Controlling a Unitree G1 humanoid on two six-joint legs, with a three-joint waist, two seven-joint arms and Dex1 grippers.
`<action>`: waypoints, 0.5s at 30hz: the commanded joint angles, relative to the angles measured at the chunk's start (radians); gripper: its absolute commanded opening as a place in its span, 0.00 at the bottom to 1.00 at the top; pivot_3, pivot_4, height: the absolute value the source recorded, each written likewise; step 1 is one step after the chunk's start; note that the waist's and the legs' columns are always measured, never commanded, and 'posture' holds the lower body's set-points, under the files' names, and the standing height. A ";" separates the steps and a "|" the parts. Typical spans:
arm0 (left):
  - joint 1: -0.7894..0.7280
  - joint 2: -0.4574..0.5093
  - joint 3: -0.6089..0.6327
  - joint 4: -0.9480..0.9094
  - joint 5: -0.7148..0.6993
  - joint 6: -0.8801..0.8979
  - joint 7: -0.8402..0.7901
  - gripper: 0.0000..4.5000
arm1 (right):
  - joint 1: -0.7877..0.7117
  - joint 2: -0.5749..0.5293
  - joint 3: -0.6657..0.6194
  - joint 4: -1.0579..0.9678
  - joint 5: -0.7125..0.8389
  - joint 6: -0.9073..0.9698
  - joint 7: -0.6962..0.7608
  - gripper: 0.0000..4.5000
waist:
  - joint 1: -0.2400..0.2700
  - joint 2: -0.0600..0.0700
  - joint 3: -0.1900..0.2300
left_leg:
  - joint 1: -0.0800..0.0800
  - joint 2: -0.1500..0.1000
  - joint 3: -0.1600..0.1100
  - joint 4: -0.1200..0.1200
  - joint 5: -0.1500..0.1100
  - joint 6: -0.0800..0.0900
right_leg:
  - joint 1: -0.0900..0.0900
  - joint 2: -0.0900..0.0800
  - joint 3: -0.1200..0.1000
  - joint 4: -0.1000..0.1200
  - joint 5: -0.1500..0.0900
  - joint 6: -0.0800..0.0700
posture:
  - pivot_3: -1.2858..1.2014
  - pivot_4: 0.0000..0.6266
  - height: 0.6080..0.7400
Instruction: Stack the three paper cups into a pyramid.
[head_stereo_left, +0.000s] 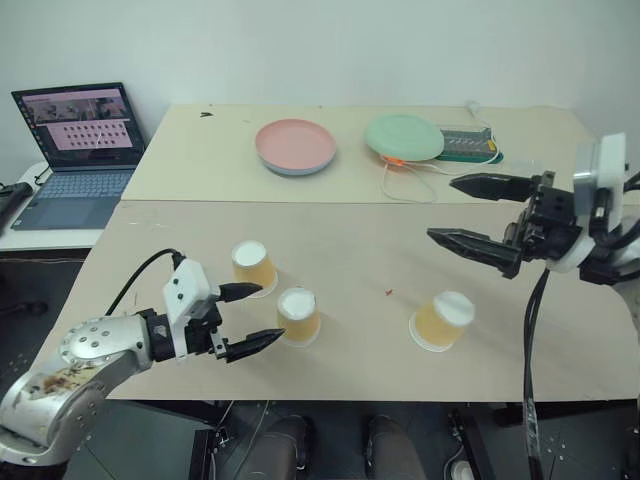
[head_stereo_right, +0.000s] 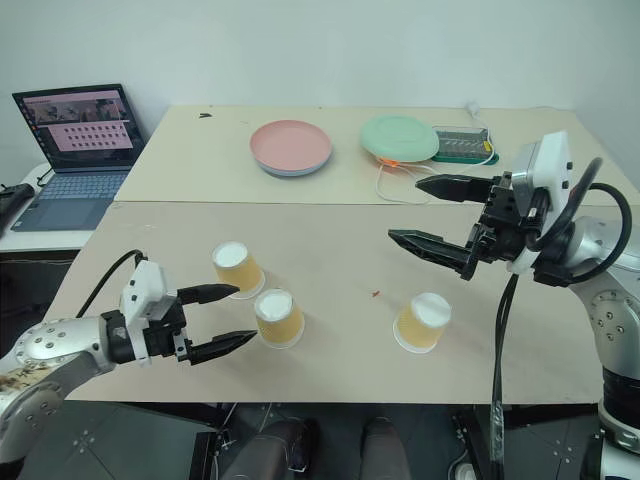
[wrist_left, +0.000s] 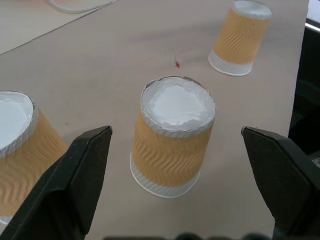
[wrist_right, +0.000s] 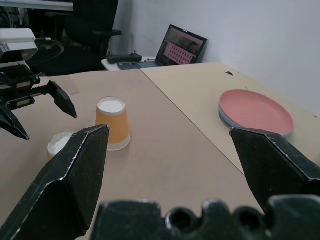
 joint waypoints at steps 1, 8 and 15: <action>-0.038 -0.019 -0.066 0.037 0.085 -0.078 -0.031 0.98 | -0.010 -0.023 -0.056 -0.066 0.050 0.019 -0.028 1.00 | 0.000 0.000 0.000 | 0.000 0.000 0.000 0.000 0.000 0.000 | 0.000 0.000 0.000 0.000 0.000 0.000 | 0.52 0.24 0.92; -0.115 -0.059 -0.124 0.121 0.130 -0.111 -0.089 0.98 | 0.016 -0.040 -0.083 -0.124 0.081 0.053 -0.066 1.00 | 0.000 0.000 0.000 | -0.001 0.001 0.000 0.000 0.000 0.000 | -0.001 0.001 -0.001 -0.002 0.001 0.000 | 0.52 0.24 0.92; -0.192 -0.098 -0.154 0.181 0.141 -0.116 -0.129 0.98 | 0.071 -0.045 -0.102 -0.172 0.095 0.074 -0.104 1.00 | -0.001 0.000 0.000 | -0.001 0.001 0.001 0.000 0.000 0.000 | -0.001 0.001 -0.001 -0.003 0.002 0.000 | 0.52 0.24 0.92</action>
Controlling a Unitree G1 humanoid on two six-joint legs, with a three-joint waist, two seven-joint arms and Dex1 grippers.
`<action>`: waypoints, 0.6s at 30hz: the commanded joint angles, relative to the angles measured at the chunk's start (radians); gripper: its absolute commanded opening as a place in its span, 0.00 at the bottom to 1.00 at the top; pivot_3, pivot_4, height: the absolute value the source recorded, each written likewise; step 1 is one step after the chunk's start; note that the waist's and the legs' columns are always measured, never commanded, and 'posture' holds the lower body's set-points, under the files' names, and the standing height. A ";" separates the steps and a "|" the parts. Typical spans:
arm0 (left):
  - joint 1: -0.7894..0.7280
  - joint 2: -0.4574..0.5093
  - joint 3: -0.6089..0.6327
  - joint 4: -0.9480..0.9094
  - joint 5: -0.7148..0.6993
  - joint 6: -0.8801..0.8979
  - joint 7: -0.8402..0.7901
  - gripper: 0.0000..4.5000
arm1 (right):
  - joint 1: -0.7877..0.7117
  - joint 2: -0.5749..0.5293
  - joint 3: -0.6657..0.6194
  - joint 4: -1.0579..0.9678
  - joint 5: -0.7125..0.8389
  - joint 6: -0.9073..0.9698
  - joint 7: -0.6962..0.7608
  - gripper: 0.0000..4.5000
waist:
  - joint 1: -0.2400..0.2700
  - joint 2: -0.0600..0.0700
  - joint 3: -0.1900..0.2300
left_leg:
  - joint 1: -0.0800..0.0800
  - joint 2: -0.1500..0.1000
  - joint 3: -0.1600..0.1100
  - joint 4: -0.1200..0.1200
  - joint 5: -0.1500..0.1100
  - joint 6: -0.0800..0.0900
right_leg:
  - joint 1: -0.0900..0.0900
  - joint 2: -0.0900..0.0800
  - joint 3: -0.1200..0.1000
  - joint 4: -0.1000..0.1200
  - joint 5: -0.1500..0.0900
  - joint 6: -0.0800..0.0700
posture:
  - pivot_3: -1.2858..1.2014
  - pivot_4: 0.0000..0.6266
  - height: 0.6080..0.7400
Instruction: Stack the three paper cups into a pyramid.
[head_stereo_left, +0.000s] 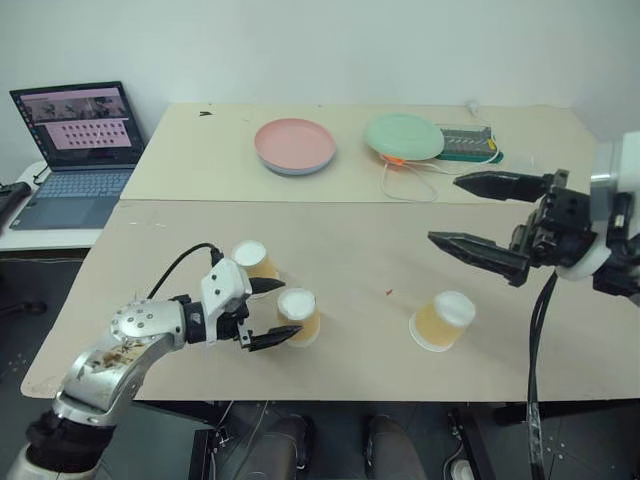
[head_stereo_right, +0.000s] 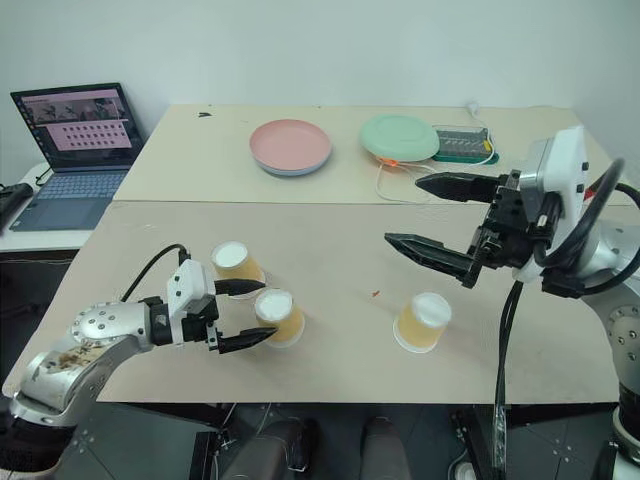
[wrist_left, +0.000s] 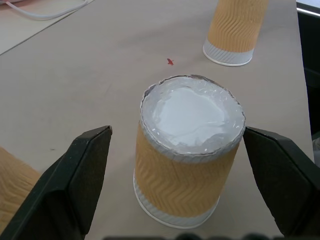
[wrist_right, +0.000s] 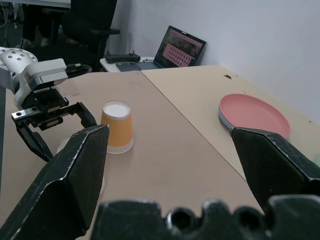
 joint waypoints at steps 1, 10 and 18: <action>-0.040 -0.016 -0.010 0.001 0.002 -0.017 -0.025 0.98 | 0.017 -0.014 -0.042 -0.041 0.032 0.016 -0.025 1.00 | 0.001 0.000 0.000 | 0.000 0.000 0.000 0.000 0.000 0.000 | 0.000 0.000 0.000 0.000 0.000 0.000 | 0.52 0.24 0.92; -0.080 -0.035 -0.028 0.043 0.029 -0.025 -0.059 0.98 | 0.056 -0.044 0.015 -0.065 0.060 0.035 0.052 1.00 | -0.002 0.000 0.000 | 0.000 0.000 0.000 0.000 0.000 0.000 | 0.000 0.001 0.000 -0.002 0.005 -0.005 | 0.52 0.24 0.92; -0.081 -0.051 -0.030 0.046 0.037 -0.022 -0.058 0.98 | 0.018 -0.053 0.099 -0.046 0.043 0.023 0.116 1.00 | -0.001 0.000 0.000 | 0.000 0.001 0.000 0.000 0.000 0.000 | 0.001 0.003 0.000 -0.005 0.007 -0.003 | 0.52 0.24 0.92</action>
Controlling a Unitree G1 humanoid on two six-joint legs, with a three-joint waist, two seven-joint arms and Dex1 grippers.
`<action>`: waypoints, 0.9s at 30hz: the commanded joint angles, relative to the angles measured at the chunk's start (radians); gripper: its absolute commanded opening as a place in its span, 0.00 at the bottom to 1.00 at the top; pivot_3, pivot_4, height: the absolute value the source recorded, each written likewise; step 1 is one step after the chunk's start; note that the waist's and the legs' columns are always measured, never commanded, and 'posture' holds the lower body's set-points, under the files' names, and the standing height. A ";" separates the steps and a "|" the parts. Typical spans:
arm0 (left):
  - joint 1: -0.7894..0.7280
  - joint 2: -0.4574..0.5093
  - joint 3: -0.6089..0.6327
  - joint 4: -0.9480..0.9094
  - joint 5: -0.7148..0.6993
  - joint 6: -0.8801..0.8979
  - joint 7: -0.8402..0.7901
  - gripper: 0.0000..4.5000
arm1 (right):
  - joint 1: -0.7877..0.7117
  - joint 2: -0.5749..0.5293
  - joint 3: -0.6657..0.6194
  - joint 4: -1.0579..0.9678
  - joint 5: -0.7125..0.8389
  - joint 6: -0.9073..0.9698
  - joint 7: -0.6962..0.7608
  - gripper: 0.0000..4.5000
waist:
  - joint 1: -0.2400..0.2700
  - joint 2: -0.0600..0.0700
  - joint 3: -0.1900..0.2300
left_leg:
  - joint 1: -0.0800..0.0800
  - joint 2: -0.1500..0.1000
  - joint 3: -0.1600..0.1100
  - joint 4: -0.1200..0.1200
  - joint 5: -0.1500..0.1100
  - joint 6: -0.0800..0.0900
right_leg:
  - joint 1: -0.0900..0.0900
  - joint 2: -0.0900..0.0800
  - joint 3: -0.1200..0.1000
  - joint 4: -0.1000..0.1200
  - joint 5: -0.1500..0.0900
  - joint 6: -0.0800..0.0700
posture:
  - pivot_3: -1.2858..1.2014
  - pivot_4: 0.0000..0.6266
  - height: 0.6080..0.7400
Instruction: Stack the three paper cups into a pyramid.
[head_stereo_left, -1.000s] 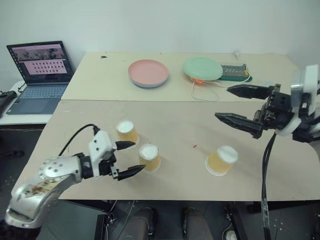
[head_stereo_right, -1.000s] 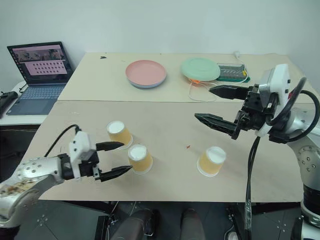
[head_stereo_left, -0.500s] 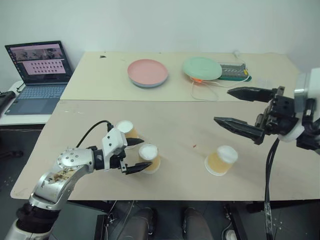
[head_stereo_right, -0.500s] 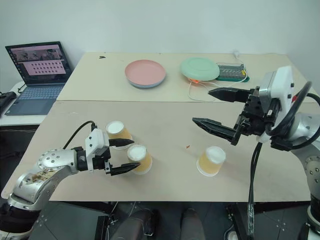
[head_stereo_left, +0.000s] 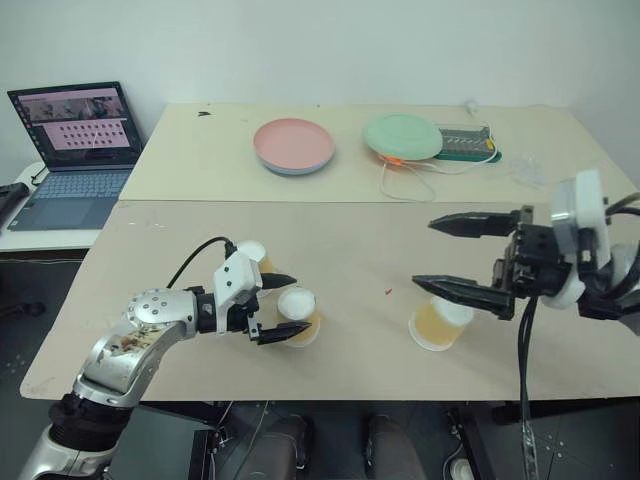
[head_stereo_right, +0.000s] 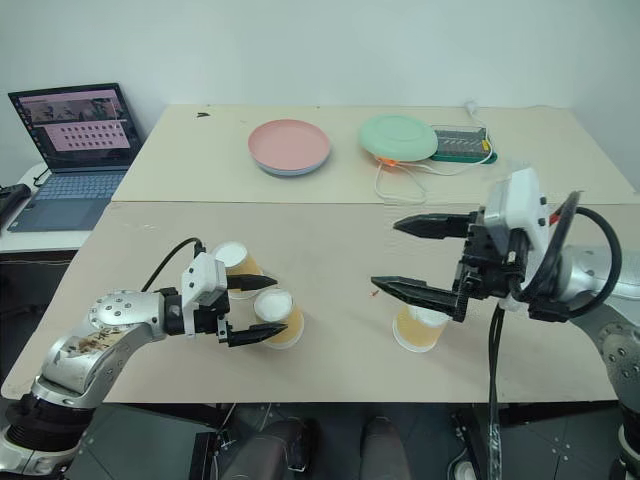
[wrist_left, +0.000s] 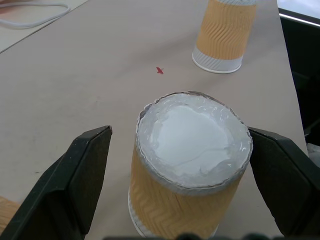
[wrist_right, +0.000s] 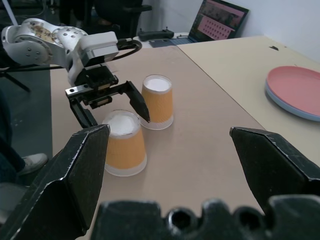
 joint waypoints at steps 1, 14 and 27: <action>-0.011 -0.007 0.004 -0.017 0.010 -0.022 -0.002 0.98 | -0.032 -0.014 0.025 -0.008 -0.004 -0.015 0.027 1.00 | 0.000 0.000 0.000 | 0.000 0.000 0.000 0.000 0.000 0.000 | 0.000 0.000 0.000 0.000 0.000 0.000 | 0.52 0.24 0.92; -0.019 -0.002 0.010 -0.016 0.013 -0.016 -0.008 0.65 | -0.060 -0.002 0.046 -0.008 -0.023 -0.022 0.015 1.00 | 0.000 0.000 0.000 | 0.000 0.000 0.000 0.000 0.000 0.000 | 0.000 0.002 0.000 -0.001 0.002 -0.002 | 0.52 0.24 0.92; -0.179 -0.068 -0.041 0.061 0.021 0.010 -0.025 0.65 | -0.041 0.009 0.030 -0.014 -0.046 -0.031 -0.013 1.00 | 0.002 0.000 0.000 | 0.000 0.000 0.000 0.002 0.000 0.000 | 0.000 0.002 0.000 -0.001 0.004 -0.001 | 0.52 0.24 0.92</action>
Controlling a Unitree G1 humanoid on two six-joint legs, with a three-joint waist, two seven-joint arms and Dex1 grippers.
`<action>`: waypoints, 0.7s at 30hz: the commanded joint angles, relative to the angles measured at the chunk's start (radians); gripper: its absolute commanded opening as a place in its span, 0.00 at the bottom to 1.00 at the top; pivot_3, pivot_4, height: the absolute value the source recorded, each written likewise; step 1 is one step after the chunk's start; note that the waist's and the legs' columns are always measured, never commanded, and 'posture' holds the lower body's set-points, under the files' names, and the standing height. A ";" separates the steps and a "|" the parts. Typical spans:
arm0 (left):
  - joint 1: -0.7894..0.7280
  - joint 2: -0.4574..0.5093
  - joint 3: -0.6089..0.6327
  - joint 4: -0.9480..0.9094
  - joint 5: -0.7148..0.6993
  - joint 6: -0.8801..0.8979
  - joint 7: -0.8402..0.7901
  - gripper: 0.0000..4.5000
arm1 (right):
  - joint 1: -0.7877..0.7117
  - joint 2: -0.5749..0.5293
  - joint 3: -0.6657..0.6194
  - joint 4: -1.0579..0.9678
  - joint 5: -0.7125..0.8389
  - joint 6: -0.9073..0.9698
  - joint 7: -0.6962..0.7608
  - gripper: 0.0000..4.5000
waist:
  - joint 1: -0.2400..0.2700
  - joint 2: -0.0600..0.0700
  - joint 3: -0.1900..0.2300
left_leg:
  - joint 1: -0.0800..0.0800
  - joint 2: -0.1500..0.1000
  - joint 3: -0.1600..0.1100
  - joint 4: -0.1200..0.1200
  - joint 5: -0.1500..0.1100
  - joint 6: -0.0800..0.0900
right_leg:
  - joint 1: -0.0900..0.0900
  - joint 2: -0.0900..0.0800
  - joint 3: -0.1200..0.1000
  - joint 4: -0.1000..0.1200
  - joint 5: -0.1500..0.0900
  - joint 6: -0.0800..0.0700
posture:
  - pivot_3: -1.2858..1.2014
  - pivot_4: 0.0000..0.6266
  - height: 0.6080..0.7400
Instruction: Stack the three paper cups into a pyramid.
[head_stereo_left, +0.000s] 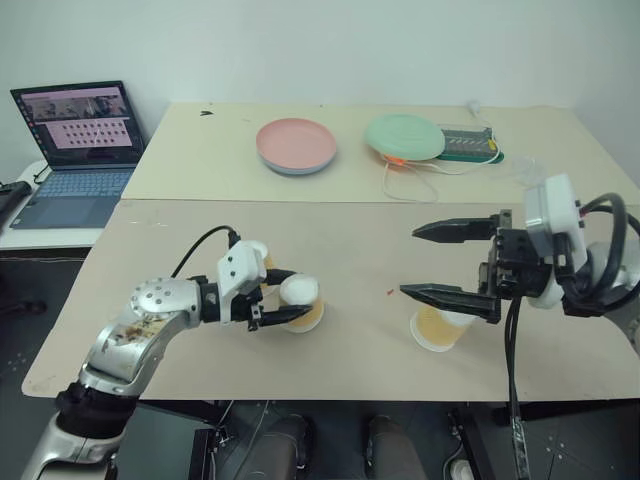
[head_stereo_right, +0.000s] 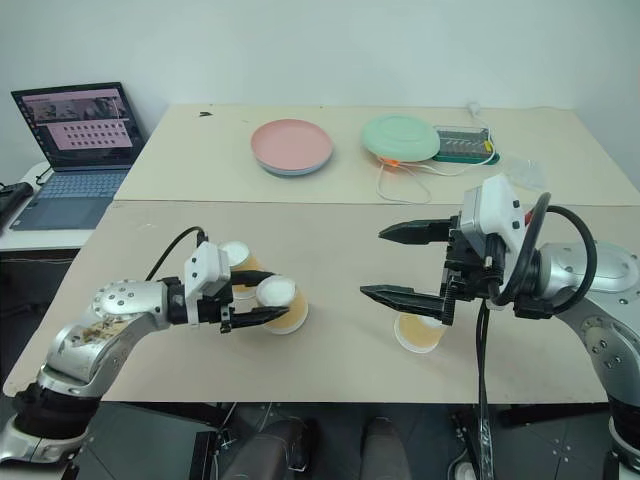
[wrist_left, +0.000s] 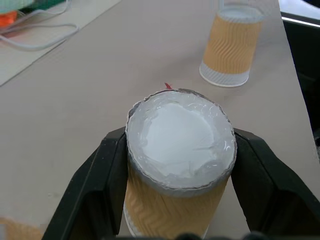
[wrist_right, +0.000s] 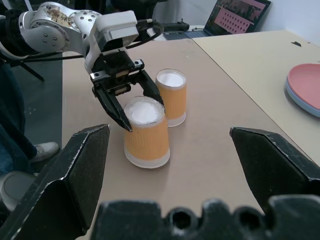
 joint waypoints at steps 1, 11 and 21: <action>-0.076 -0.034 -0.045 0.045 0.018 -0.010 -0.026 0.65 | -0.006 0.005 -0.033 -0.022 -0.001 -0.029 -0.011 1.00 | -0.001 0.000 0.000 | 0.000 0.000 0.000 0.000 0.000 0.000 | 0.000 0.000 0.000 0.000 0.000 0.000 | 0.52 0.24 0.92; -0.261 -0.250 -0.206 0.322 0.138 -0.086 -0.046 0.65 | 0.015 0.015 -0.051 -0.039 -0.003 -0.036 -0.032 1.00 | -0.002 0.000 0.000 | 0.000 0.000 0.001 0.001 0.000 0.000 | 0.000 0.001 0.001 -0.001 0.002 0.000 | 0.52 0.24 0.92; -0.351 -0.393 -0.246 0.511 0.220 -0.165 -0.059 0.65 | 0.033 0.016 -0.068 -0.056 0.000 -0.039 -0.054 1.00 | -0.001 -0.001 0.000 | -0.001 0.000 0.001 0.006 0.000 0.001 | 0.002 0.001 0.001 -0.001 0.004 0.002 | 0.52 0.24 0.92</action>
